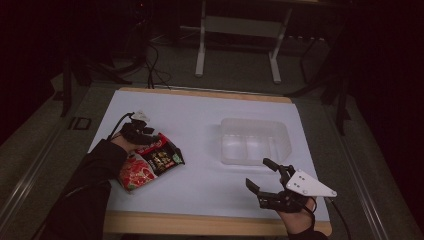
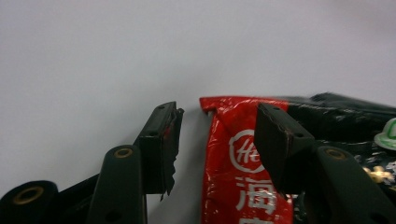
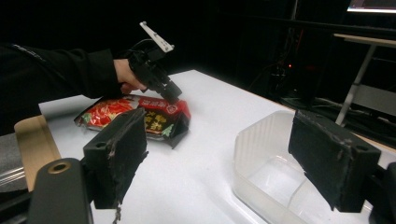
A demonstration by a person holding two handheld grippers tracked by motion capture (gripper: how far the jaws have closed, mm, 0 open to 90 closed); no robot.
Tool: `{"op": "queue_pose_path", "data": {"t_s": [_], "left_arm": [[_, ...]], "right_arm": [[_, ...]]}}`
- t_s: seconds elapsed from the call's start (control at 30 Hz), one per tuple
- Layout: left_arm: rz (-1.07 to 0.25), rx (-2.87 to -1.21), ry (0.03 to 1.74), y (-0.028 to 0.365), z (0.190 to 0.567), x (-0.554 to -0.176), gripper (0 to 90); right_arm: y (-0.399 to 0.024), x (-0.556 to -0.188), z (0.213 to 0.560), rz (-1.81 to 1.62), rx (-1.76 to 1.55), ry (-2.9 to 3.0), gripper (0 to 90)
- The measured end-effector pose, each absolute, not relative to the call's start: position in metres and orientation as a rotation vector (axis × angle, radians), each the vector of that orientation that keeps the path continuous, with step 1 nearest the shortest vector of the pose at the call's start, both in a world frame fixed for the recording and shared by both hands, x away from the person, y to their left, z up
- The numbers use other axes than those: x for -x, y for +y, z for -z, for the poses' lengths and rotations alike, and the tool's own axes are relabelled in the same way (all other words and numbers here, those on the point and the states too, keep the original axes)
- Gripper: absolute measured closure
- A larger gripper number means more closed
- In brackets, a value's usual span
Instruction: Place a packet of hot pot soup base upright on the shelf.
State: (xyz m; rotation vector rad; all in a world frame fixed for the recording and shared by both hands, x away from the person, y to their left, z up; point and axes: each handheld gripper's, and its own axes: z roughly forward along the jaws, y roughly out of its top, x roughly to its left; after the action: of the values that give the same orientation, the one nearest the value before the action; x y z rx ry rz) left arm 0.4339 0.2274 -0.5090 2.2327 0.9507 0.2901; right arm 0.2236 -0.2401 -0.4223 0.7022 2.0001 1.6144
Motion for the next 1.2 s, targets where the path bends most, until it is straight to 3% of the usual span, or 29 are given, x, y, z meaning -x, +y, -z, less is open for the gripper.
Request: {"op": "queue_pose_path", "data": {"t_s": [0.17, 0.33, 0.63, 0.7, 0.8, 1.2], "left_arm": [[-0.231, -2.269, 0.955, 0.226, 0.515, -0.438, 54.1], [-0.159, -2.319, 0.941, 0.222, 0.517, -0.440, 62.8], [-0.110, -2.409, 0.972, 0.211, 0.513, -0.448, 66.0], [-0.105, -2.399, 0.958, 0.210, 0.514, -0.447, 70.7], [-0.120, -2.408, 0.917, 0.210, 0.513, -0.444, 85.2], [-0.151, -2.315, 0.927, 0.221, 0.506, -0.437, 87.2]], "right_arm": [[-0.241, -0.224, 0.423, -1.612, -0.704, 2.008, 21.3], [-0.240, -0.225, 0.424, -1.608, -0.707, 2.016, 21.8], [-0.238, -0.227, 0.425, -1.611, -0.729, 2.029, 22.6], [-0.238, -0.227, 0.425, -1.610, -0.730, 2.030, 23.7], [-0.239, -0.228, 0.425, -1.615, -0.735, 2.030, 23.7], [-0.241, -0.227, 0.422, -1.620, -0.746, 2.013, 26.1]]}}
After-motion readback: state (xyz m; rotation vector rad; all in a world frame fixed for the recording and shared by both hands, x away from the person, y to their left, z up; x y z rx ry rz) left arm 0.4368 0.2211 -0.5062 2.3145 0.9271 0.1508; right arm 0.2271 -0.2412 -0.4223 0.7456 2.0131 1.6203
